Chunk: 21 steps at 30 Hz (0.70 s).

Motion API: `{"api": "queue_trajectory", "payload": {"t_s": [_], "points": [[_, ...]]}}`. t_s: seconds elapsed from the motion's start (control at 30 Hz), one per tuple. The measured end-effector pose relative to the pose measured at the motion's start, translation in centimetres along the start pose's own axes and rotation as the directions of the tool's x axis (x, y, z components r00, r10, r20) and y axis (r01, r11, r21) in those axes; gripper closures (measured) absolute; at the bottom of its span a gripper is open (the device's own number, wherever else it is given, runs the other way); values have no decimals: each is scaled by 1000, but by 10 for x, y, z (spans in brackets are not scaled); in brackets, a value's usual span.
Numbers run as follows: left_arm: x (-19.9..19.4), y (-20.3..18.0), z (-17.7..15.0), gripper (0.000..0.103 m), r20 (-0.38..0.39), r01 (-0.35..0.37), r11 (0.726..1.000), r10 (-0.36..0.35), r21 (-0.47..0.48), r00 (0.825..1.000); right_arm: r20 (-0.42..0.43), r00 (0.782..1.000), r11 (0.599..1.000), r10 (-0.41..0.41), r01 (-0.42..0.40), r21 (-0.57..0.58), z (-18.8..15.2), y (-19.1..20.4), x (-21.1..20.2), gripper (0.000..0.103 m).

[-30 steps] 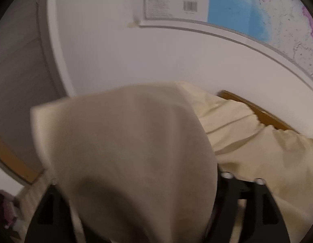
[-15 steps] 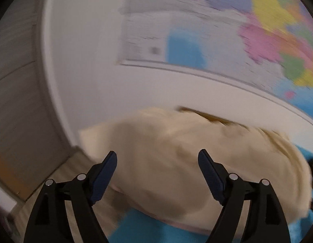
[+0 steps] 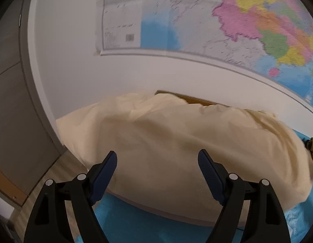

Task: Fold large clothes

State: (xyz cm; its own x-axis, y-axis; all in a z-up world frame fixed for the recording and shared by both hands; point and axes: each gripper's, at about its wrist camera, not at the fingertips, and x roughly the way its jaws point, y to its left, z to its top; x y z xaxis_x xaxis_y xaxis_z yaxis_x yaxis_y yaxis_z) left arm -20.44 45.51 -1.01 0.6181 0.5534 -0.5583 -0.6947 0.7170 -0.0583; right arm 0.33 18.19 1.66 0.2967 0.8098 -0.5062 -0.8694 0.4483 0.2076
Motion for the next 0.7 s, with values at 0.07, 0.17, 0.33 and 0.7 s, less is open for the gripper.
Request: {"api": "queue_trajectory", "payload": {"t_s": [0.07, 0.17, 0.33, 0.7], "points": [[-5, -7, -2, 22, 11, 5, 1000, -5, 20, 1000, -3, 1000, 1000, 20, -21, -16, 7, 5, 9, 51], [-11, -16, -6, 22, 16, 29, 999, -30, 44, 999, -21, 999, 999, 44, -44, -11, 21, 13, 34, 51], [0, -26, -4, 21, 14, 37, 997, -38, 61, 999, -125, 991, 996, 40, -30, 82, 28, 1, 93, 52], [30, -6, -10, 18, -79, 47, 999, -48, -15, 996, -112, 994, 997, 17, -9, 70, 13, 3, 77, 54]]}}
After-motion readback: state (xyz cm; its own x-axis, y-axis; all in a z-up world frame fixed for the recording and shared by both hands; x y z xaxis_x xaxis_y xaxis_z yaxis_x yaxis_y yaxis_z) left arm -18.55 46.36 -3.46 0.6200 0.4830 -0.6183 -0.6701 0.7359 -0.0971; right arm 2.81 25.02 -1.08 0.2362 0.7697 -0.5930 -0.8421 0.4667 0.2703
